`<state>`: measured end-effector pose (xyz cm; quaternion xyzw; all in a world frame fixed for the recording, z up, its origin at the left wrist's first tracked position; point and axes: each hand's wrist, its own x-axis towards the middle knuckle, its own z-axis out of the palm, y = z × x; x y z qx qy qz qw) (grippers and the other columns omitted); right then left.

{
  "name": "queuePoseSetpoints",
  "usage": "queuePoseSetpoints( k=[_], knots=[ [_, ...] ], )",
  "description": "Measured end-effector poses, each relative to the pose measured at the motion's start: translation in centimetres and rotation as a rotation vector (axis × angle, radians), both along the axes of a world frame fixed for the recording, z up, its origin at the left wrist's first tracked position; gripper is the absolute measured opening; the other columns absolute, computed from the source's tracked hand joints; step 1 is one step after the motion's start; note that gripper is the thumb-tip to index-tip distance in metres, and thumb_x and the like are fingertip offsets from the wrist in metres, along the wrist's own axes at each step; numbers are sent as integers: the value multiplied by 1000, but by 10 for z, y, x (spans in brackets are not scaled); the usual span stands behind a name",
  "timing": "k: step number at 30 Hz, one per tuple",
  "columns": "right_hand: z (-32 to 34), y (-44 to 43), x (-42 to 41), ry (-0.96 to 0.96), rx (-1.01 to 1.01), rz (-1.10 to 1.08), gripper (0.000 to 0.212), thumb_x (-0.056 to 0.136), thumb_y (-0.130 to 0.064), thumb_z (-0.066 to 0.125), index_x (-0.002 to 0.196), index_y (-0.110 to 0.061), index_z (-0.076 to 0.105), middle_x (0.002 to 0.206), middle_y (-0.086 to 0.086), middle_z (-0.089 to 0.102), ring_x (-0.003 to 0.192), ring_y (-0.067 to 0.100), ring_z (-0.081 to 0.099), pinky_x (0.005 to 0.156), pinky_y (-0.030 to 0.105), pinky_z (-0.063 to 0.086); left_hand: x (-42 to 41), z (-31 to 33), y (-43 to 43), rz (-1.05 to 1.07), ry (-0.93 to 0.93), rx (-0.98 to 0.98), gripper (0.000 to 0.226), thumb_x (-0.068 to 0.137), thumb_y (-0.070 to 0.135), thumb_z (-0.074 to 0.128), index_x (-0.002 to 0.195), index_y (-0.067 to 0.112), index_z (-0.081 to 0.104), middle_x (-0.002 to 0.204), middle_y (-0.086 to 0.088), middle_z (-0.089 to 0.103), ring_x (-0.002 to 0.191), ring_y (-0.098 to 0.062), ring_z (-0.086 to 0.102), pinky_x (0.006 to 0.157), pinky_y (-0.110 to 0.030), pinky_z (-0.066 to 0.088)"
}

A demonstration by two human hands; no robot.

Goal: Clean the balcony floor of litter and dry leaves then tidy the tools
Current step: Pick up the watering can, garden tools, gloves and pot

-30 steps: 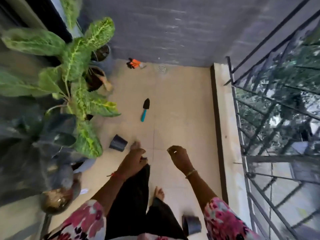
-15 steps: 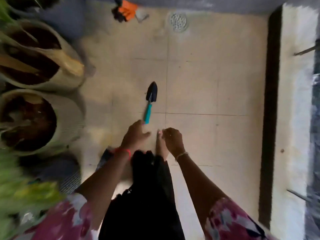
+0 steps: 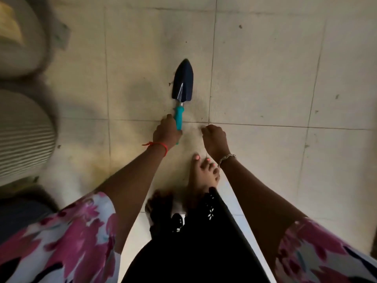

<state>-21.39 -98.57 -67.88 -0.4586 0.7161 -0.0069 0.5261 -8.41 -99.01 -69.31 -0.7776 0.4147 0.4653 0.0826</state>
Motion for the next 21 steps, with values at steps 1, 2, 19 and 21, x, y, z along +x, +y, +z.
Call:
queuePoseSetpoints(
  k=[1, 2, 19, 21],
  knots=[
    [2, 0, -1, -5, 1, -8, 32, 99, -17, 42, 81, 0, 60, 76, 15, 55, 73, 22, 47, 58, 24, 33, -1, 1, 0, 6, 8, 16, 51, 88, 21, 63, 130, 3, 40, 133, -16, 49, 119, -30, 52, 92, -35, 45],
    [6, 0, -2, -12, -2, -14, 32, 99, -18, 42, 80, 1, 61, 75, 13, 55, 72, 21, 47, 53, 20, 31, -3, 6, 0, 45, 34, 33, 51, 89, 20, 62, 131, 4, 39, 133, -15, 48, 117, -29, 53, 90, -33, 45],
    [228, 81, -53, 27, -110, -606, 35, 96, -22, 41, 71, -1, 53, 74, 17, 53, 75, 35, 52, 76, 54, 48, -57, 287, 43, 338, 385, -78, 17, 85, 23, 61, 73, 15, 53, 58, -2, 47, 41, -14, 38, 35, -16, 30],
    [255, 115, -60, 13, -142, -677, 40, 96, -23, 42, 75, 8, 56, 74, 23, 57, 77, 42, 56, 75, 54, 49, -64, 309, 70, 334, 434, -97, 19, 86, 25, 64, 73, 17, 53, 58, -2, 45, 42, -13, 37, 33, -14, 31]
  ],
)
